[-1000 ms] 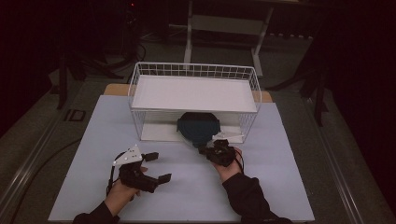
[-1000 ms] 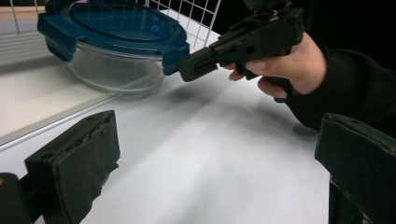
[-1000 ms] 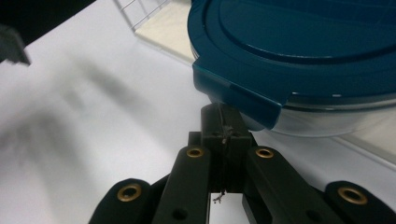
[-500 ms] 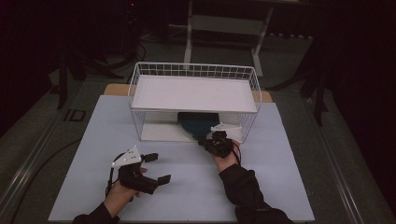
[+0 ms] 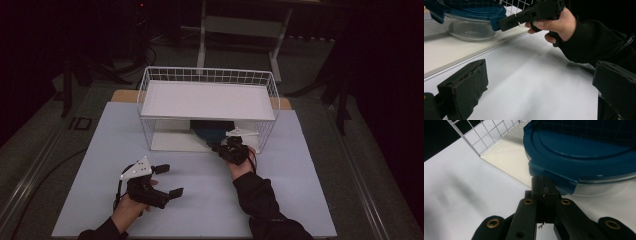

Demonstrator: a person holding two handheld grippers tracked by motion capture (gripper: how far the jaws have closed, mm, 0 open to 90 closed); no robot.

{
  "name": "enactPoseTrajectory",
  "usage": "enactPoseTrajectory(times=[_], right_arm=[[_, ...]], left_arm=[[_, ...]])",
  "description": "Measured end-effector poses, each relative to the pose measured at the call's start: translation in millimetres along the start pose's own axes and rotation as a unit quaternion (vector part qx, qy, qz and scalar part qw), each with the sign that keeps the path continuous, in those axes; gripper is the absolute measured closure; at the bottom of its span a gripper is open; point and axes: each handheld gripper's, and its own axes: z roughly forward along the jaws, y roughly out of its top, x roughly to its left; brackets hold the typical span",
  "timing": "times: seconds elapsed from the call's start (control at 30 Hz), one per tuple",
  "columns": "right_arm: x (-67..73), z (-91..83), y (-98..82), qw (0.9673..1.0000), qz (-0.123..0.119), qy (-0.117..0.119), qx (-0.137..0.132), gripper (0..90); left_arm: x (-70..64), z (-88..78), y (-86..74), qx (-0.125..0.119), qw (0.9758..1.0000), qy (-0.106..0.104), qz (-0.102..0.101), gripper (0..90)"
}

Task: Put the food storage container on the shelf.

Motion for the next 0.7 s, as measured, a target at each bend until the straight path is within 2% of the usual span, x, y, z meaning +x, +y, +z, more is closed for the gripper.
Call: enactPoseTrajectory(times=[0.2,0.3,0.4,0.5,0.6,0.7], right_arm=[[5.1,-0.7,-1.0,1.0,-0.001,-0.003,-0.005,88.3],[9.5,-4.6,-5.1,1.0,-0.001,0.002,-0.008,75.1],[14.0,-10.5,-8.1,0.9997,-0.009,0.005,-0.021,50.9],[18.1,-16.3,-9.0,0.9992,-0.017,0.028,-0.021,27.6],[22.8,-23.0,-11.1,0.9986,-0.024,0.043,-0.02,17.4],[26.8,-29.4,-13.4,0.9985,-0.028,0.044,-0.019,16.6]], left_arm=[[-1.3,0.5,0.0,0.003,1.0,-0.002,0.002,0.2],[-1.3,-0.2,0.8,0.001,1.0,-0.002,0.003,0.2],[-1.6,-0.9,1.8,0.002,1.0,-0.001,0.008,0.2],[-2.2,-1.7,2.8,0.009,0.9999,-0.001,0.013,0.2],[-2.6,-2.9,3.4,0.011,0.9998,0.001,0.019,0.2],[-3.5,-4.0,4.2,0.011,0.9997,0.0,0.02,0.2]])
